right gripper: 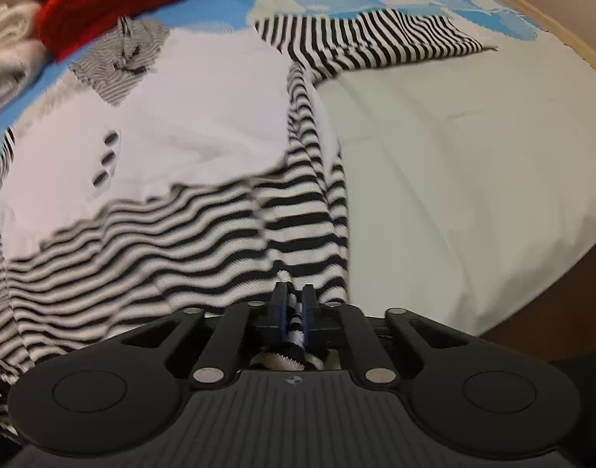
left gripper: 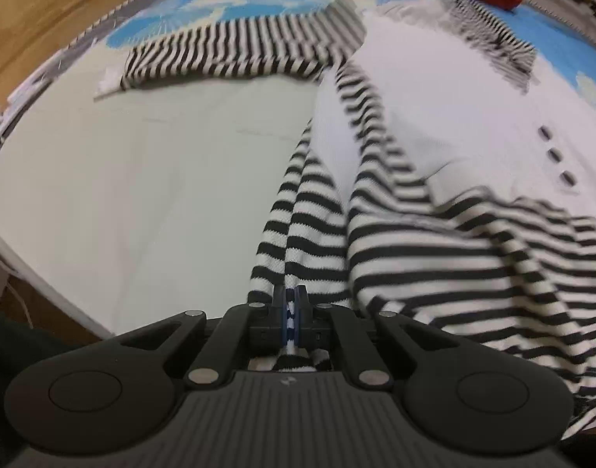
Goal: Fold small clothes
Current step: 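Grasp the striped hem with the left gripper while the right gripper grasps the hem too, then lift the hem with both grippers and fold it over toward the hood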
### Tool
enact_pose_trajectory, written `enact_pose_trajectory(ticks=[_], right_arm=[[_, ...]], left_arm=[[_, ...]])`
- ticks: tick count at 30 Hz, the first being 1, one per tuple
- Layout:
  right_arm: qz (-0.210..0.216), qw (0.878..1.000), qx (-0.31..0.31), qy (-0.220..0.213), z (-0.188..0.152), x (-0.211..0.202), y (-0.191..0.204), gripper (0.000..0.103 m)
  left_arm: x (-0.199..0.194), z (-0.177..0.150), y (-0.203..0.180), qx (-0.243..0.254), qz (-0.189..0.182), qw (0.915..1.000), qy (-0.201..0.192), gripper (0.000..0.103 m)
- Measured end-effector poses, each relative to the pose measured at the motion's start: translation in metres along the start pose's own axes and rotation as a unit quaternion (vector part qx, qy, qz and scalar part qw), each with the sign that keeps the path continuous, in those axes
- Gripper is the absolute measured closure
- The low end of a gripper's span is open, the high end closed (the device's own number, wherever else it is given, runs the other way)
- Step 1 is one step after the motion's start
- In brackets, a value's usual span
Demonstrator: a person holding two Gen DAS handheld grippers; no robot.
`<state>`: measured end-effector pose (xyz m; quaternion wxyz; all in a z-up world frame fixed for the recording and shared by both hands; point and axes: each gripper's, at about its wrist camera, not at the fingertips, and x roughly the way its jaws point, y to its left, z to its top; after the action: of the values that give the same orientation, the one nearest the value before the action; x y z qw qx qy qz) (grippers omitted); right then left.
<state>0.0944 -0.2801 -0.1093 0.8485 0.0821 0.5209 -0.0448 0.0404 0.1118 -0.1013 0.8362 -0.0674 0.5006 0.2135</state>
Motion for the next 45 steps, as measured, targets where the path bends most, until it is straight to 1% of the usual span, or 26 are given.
enact_pose_trajectory(ticks=[2,4,6,8,9,10,12,13,14,16,17,19,20,21,22,23,25,27,28,30,31,32,35,39,42,45], right_arm=[[-0.01,1.0,0.009,0.016,0.0,0.001,-0.005,0.1],[-0.03,1.0,-0.004,0.01,0.002,0.0,-0.004,0.1],[-0.053,0.998,-0.023,-0.001,0.002,-0.004,-0.001,0.103],[-0.066,0.997,-0.031,0.001,0.001,-0.003,-0.003,0.103],[-0.066,0.997,-0.027,0.007,0.001,-0.001,-0.005,0.103],[-0.066,0.997,-0.023,0.01,0.001,0.001,-0.007,0.103],[-0.066,0.998,-0.015,-0.003,0.003,-0.002,-0.008,0.103],[-0.061,0.998,-0.006,-0.02,0.005,-0.007,-0.008,0.103],[-0.053,0.998,0.001,-0.039,0.007,-0.013,-0.008,0.103],[-0.035,0.996,0.006,-0.085,0.011,-0.026,-0.005,0.09],[-0.028,0.995,0.002,-0.1,0.011,-0.03,-0.003,0.07],[-0.009,0.994,-0.014,-0.107,0.011,-0.027,0.004,0.052],[0.001,0.996,-0.023,-0.091,0.01,-0.021,0.007,0.052],[0.009,0.997,-0.031,-0.067,0.009,-0.012,0.01,0.052],[0.007,0.998,-0.038,-0.042,0.006,-0.003,0.012,0.053],[-0.007,0.999,-0.043,-0.023,0.003,0.005,0.012,0.053],[-0.042,0.998,-0.047,-0.003,0.001,0.012,0.01,0.053],[-0.033,0.999,-0.019,-0.014,0.007,0.006,0.005,0.053],[-0.026,0.999,-0.013,-0.031,0.011,0.001,0.006,0.053],[-0.018,0.996,-0.02,-0.081,0.019,-0.014,0.013,0.053],[-0.013,0.993,-0.028,-0.111,0.022,-0.023,0.018,0.053],[-0.008,0.991,-0.033,-0.131,0.023,-0.029,0.022,0.053],[0.009,0.984,-0.038,-0.172,0.028,-0.043,0.029,0.053],[0.026,0.975,-0.033,-0.218,0.023,-0.062,0.032,0.053],[0.024,0.959,-0.042,-0.279,0.021,-0.08,0.035,0.053],[0.029,0.949,-0.057,-0.309,0.025,-0.091,0.042,0.053]], left_arm=[[-0.013,0.002,-0.005,0.002,0.001,0.9996,-0.029,0.098],[-0.03,0.005,-0.014,0.015,-0.013,0.9969,-0.076,0.097],[-0.043,0.005,-0.025,0.036,-0.048,0.9916,-0.115,0.089],[-0.047,0.003,-0.036,0.06,-0.091,0.9863,-0.124,0.08],[-0.042,0.002,-0.039,0.062,-0.112,0.986,-0.107,0.08],[-0.036,-0.001,-0.039,0.059,-0.117,0.9881,-0.081,0.08],[-0.009,-0.009,-0.038,0.061,-0.069,0.9957,-0.002,0.081],[0.005,-0.013,-0.032,0.051,-0.045,0.9971,0.035,0.082],[0.007,-0.013,-0.025,0.033,-0.045,0.9977,0.039,0.082],[-0.004,-0.008,-0.02,0.028,-0.048,0.9983,0.017,0.082],[-0.015,-0.007,-0.021,0.033,-0.053,0.998,-0.01,0.081],[-0.022,-0.005,-0.026,0.044,-0.066,0.9961,-0.038,0.079],[-0.018,-0.005,-0.029,0.047,-0.073,0.9959,-0.026,0.078],[-0.006,-0.008,-0.032,0.042,-0.081,0.9958,0.003,0.078],[0.007,-0.01,-0.031,0.034,-0.088,0.9946,0.044,0.078],[0.011,-0.013,-0.029,0.03,-0.087,0.9944,0.053,0.078],[-0.003,-0.008,-0.035,0.05,-0.076,0.9958,0.014,0.077],[-0.023,0.002,-0.035,0.061,-0.084,0.9934,-0.049,0.077],[-0.034,0.005,-0.036,0.064,-0.082,0.9914,-0.079,0.074],[-0.059,0.013,-0.036,0.062,-0.087,0.9863,-0.125,0.062],[-0.068,0.024,-0.038,0.058,-0.092,0.9848,-0.135,0.05],[-0.079,0.034,-0.039,0.055,-0.098,0.9836,-0.141,0.047],[-0.112,0.073,-0.039,0.05,-0.111,0.9767,-0.177,0.047],[-0.147,0.13,-0.039,0.059,-0.135,0.9541,-0.261,0.047],[-0.141,0.167,-0.04,0.078,-0.135,0.941,-0.3,0.047],[-0.114,0.198,-0.031,0.087,-0.127,0.9355,-0.318,0.047]])
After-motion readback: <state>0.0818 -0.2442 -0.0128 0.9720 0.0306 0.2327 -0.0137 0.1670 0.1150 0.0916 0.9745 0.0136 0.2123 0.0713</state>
